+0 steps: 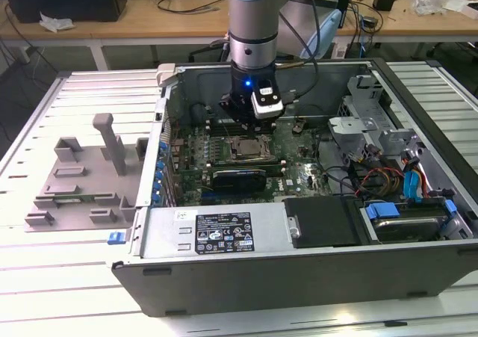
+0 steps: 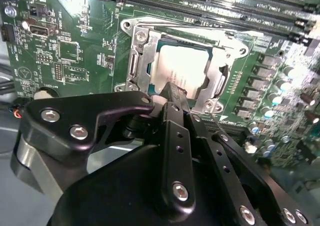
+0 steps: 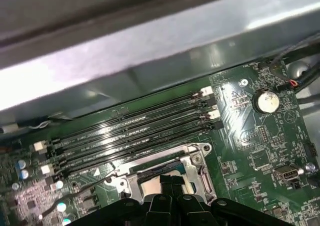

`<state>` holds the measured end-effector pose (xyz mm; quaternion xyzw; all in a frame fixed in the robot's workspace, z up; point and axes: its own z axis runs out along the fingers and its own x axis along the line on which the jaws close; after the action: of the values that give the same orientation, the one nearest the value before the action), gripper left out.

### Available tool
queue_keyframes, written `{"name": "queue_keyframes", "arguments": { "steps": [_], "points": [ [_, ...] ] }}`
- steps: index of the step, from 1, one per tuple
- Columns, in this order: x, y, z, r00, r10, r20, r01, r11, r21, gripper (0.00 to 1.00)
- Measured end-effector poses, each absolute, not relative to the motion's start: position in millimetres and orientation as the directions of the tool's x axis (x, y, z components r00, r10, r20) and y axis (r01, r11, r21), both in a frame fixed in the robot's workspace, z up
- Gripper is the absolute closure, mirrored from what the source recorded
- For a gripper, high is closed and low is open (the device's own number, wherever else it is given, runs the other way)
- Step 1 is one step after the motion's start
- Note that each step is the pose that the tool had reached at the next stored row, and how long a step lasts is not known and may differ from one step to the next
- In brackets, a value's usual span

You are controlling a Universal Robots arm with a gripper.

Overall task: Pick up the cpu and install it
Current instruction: 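Close the cpu cover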

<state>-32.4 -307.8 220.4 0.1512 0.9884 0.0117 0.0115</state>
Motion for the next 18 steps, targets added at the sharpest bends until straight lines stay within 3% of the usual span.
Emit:
{"name": "queue_keyframes", "arguments": {
  "steps": [12,18],
  "points": [
    [-34.2,-313.8,218.8,-0.998,0.058,-0.019,0.058,0.998,0.026,0.89],
    [-36.0,-314.5,218.7,-1.0,0.025,-0.019,0.025,1.0,-0.004,0.89]
  ]
}}
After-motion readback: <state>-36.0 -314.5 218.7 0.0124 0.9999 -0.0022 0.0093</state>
